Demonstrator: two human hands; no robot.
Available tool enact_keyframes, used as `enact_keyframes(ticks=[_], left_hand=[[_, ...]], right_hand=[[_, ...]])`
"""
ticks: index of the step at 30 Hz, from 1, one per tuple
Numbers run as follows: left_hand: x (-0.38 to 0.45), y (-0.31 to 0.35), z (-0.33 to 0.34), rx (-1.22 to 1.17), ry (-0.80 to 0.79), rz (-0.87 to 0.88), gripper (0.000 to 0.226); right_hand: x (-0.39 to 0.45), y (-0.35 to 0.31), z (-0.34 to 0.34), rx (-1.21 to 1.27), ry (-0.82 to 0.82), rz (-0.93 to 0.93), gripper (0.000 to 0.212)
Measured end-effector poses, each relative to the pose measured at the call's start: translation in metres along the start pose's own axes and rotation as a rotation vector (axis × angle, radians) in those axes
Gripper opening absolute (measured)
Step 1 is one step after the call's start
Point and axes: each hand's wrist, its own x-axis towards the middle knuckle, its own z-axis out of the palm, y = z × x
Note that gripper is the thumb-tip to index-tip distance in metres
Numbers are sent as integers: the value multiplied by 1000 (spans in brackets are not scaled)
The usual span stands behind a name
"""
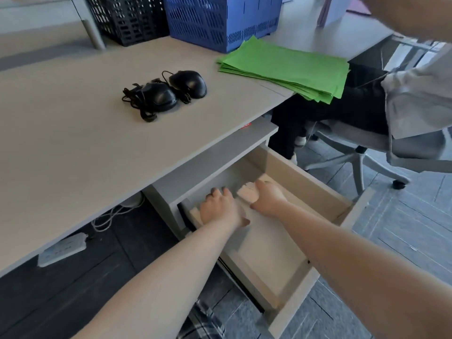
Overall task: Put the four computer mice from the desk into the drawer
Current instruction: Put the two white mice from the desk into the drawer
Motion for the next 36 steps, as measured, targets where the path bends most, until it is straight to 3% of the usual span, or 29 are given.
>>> enact_keyframes(ticks=[6, 10, 14, 18, 21, 24, 27, 32, 36], left_hand=[[15, 3, 11, 66, -44, -23, 113], [20, 7, 18, 20, -66, -29, 105], [18, 6, 17, -35, -93, -21, 113], [11, 5, 4, 4, -102, -8, 120], [2, 5, -12, 57, -34, 43, 102], [-8, 7, -42, 78, 81, 131, 59], [-22, 10, -84, 32, 140, 178, 28], [-38, 0, -148, -77, 341, 217, 25], [-33, -22, -174, -158, 520, 250, 23]], right_hand=[[10, -5, 13, -7, -20, -30, 77], [9, -7, 14, -20, -15, -48, 62], [7, -5, 7, -56, -10, -65, 51], [-2, -2, -10, -54, -1, -46, 60], [-10, -5, -27, -13, 60, -52, 52], [-18, -19, -49, 59, 185, -99, 32], [-31, -45, -76, 175, 352, -130, 24], [-43, -94, -108, 256, 520, -261, 20], [-29, -125, -117, 214, 537, -335, 35]])
